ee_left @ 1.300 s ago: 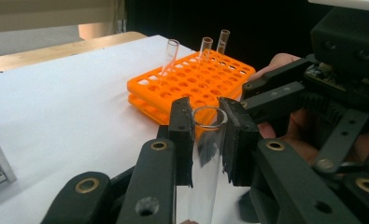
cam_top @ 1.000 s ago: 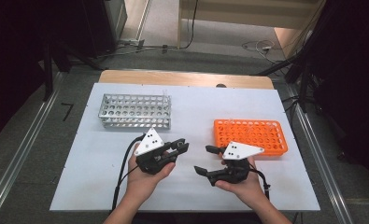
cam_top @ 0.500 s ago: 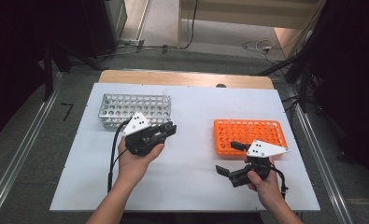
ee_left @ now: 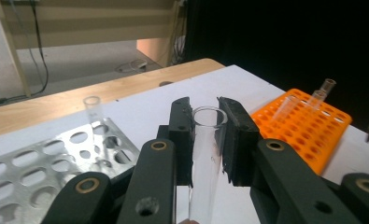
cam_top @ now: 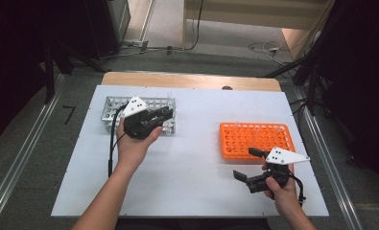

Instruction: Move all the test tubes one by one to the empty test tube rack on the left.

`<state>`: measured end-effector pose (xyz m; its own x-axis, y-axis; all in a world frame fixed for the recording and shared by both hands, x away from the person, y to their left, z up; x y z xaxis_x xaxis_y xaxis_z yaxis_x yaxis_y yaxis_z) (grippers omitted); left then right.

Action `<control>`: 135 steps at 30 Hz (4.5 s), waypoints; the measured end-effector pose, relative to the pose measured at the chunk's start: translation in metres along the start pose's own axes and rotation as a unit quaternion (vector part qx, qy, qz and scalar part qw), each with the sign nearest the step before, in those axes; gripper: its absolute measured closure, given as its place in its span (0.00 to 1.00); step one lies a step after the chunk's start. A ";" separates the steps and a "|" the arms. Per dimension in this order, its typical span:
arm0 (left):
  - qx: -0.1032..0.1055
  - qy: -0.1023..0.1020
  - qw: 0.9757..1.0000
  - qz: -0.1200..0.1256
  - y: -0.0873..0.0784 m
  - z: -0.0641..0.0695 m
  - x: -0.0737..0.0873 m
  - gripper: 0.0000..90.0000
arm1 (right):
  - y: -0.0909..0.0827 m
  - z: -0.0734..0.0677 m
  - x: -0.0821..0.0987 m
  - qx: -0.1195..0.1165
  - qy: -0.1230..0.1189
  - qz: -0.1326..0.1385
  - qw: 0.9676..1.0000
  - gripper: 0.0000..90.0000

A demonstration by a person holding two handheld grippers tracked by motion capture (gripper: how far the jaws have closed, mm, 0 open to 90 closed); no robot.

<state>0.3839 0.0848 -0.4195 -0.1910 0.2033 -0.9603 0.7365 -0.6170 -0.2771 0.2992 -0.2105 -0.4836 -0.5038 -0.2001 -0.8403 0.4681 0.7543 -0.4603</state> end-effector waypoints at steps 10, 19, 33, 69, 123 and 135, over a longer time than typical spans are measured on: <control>-0.020 -0.012 1.000 0.002 0.018 -0.029 -0.007 0.84 | -0.006 0.007 0.006 0.006 0.008 0.001 1.000 0.00; -0.042 -0.011 0.999 0.010 0.030 -0.050 -0.019 0.84 | -0.009 0.011 0.005 0.010 0.013 0.007 1.000 0.00; -0.095 -0.038 0.995 0.016 0.055 -0.090 -0.018 0.84 | -0.010 0.011 0.006 0.011 0.012 0.007 1.000 0.00; -0.127 -0.039 0.988 -0.079 0.096 -0.095 0.016 0.83 | -0.010 0.014 0.008 0.012 0.018 0.005 1.000 0.00; -0.011 -0.012 0.999 -0.049 0.024 -0.004 0.003 0.00 | -0.007 0.016 0.007 0.020 0.018 0.003 1.000 0.00; -0.011 0.005 0.999 -0.046 0.001 0.022 0.013 0.00 | -0.008 0.016 0.005 0.021 0.018 0.006 1.000 0.00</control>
<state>0.3673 0.0699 -0.4329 -0.2513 0.2662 -0.9306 0.7306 -0.5785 -0.3627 0.3039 -0.2274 -0.4888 -0.5240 -0.1684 -0.8349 0.5034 0.7294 -0.4631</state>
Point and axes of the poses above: each handheld gripper's, and its own axes: y roughly forward along the jaws, x roughly out of its underside, z roughly to its right, the point moved 8 cm from there along y, roughly forward along the jaws, and after that the axes turned 12 degrees about y, right-handed, at the moved point
